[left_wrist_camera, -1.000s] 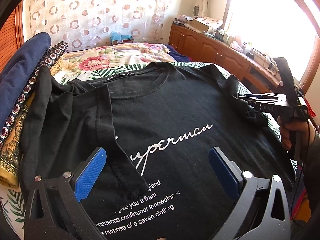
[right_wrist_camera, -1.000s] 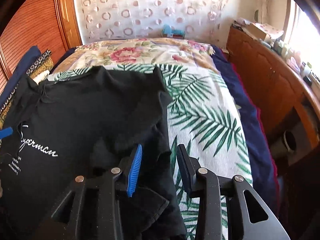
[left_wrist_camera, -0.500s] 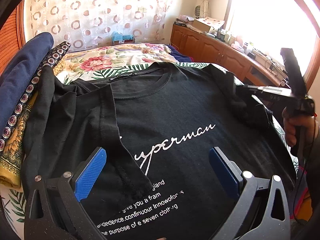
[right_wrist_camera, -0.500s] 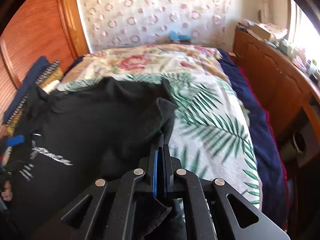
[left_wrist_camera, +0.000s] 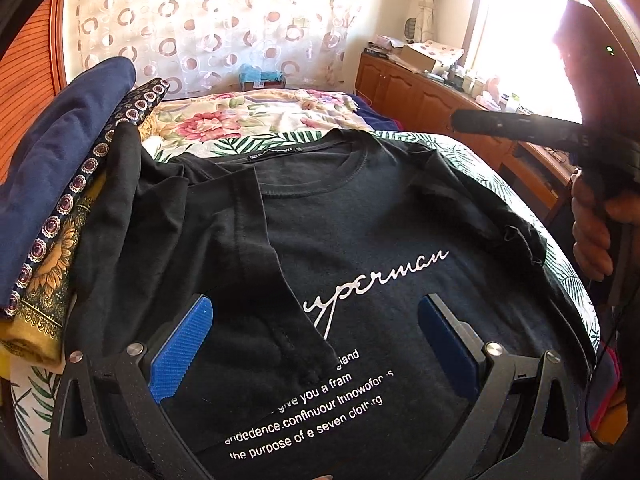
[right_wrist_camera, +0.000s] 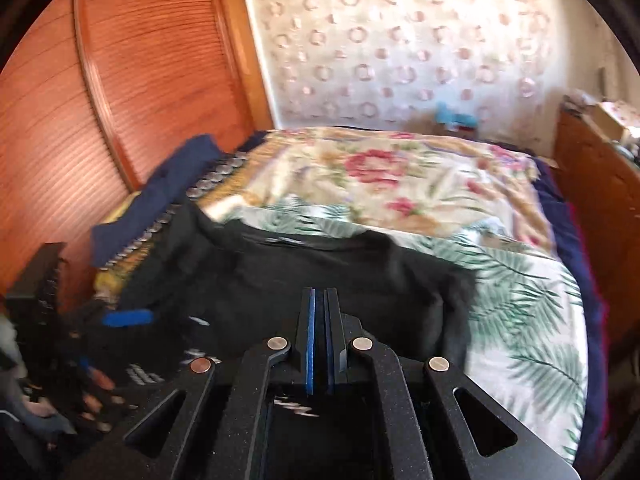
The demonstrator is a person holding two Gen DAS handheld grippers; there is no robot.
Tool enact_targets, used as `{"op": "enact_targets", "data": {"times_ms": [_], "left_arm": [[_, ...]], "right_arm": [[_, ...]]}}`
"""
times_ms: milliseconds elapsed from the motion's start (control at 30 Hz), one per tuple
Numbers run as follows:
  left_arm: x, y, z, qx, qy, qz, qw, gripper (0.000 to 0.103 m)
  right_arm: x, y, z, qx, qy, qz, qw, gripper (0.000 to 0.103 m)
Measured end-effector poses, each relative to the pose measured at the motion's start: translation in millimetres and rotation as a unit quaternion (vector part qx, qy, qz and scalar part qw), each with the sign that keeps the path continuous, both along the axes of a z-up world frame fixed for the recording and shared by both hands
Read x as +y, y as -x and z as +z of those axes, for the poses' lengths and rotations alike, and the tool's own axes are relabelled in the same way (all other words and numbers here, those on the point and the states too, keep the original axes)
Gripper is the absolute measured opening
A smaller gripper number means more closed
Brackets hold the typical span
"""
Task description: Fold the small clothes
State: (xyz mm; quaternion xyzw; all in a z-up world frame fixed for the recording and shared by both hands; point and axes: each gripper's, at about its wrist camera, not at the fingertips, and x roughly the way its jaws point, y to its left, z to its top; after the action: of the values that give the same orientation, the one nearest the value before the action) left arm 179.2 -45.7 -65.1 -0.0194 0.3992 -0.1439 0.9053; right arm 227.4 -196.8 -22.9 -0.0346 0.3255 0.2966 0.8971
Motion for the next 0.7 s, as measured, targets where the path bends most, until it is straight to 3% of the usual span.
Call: {"op": "enact_targets", "data": {"times_ms": [67,100,133,333,567,700], "left_arm": [[-2.2,-1.8,-0.2,0.000,0.001,-0.002,1.0000,0.103],[-4.1,-2.9,0.3,-0.001,0.001,-0.005,1.0000,0.103],[-6.0,-3.6,0.8,-0.003,0.001,-0.008,1.0000,0.103],[-29.5,-23.5,11.7,-0.014,0.012,-0.048,0.9987,0.101],[-76.5,-75.3,17.3,0.014,0.033,-0.111,0.9932,0.082],[-102.9,-105.4,6.3,0.037,0.025,-0.119,0.9919,0.073]], "right_arm": [[-1.2,2.1,1.3,-0.009,0.014,-0.005,1.000,0.022],[-6.0,3.9,1.6,-0.012,0.015,-0.010,1.000,0.040],[-14.0,6.4,1.8,-0.013,0.013,-0.018,1.000,0.047],[-58.3,32.3,-13.3,0.014,0.032,-0.073,0.997,0.047],[-81.9,52.2,-42.5,0.046,0.048,-0.115,0.991,0.047],[-101.7,60.7,-50.3,0.056,0.040,-0.153,0.986,0.047]]}}
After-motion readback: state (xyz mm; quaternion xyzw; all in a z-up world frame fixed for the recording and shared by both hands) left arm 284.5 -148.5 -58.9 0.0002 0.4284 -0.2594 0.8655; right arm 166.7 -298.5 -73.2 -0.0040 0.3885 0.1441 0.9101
